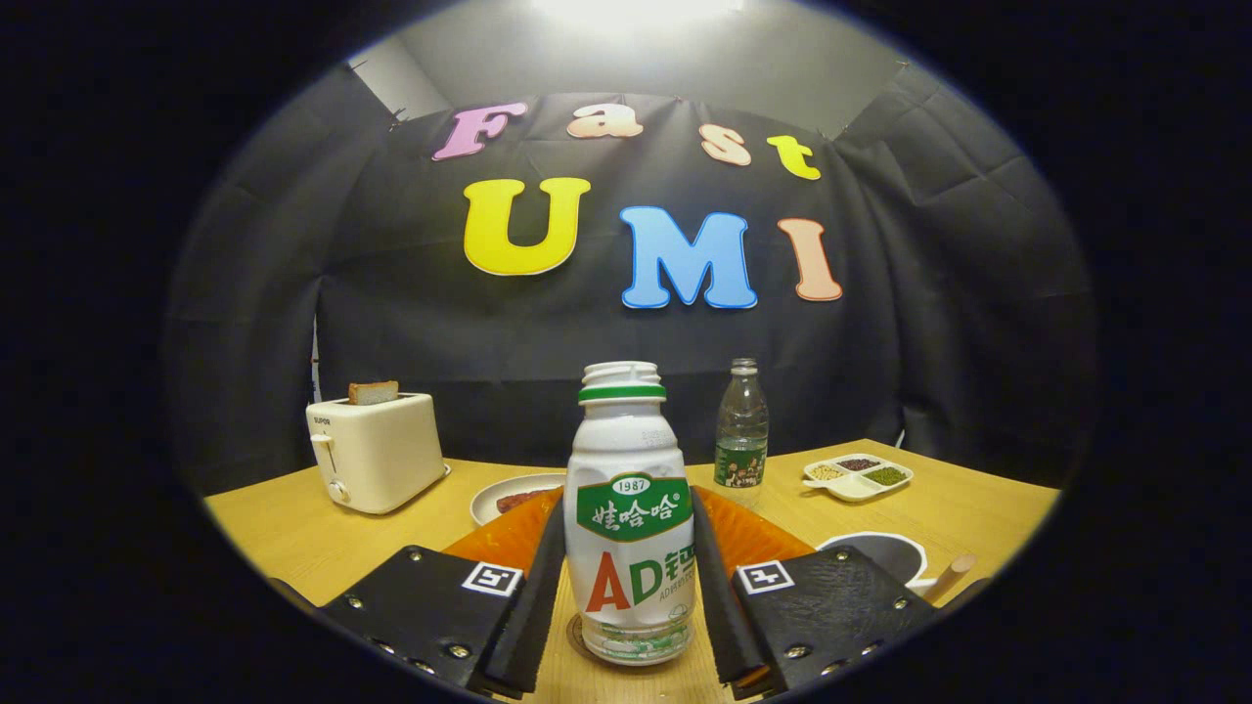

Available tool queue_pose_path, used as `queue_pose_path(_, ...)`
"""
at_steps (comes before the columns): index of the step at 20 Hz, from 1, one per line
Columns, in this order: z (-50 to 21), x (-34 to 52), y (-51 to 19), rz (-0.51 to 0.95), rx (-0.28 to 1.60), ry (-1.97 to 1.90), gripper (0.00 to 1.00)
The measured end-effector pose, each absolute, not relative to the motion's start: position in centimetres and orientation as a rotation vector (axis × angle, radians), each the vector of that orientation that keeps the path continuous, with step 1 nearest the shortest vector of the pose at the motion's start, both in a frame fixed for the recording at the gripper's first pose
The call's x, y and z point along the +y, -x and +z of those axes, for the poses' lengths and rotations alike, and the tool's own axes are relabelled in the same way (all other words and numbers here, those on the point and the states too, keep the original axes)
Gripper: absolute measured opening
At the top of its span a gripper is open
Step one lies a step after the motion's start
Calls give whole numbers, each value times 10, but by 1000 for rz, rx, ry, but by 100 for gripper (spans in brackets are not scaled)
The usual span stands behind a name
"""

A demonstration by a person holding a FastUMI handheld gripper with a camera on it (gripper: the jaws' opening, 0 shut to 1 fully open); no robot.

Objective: Take the bottle from table, then pour the juice into the cup, finally place the bottle on the coaster

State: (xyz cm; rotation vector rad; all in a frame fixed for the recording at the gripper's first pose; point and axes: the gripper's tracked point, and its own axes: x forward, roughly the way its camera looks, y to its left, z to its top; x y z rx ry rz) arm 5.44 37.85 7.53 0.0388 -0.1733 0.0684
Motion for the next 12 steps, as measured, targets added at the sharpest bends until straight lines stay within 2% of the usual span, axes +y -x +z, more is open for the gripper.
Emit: queue_pose_path(12,56,378,-69,94,-213,-117,65)
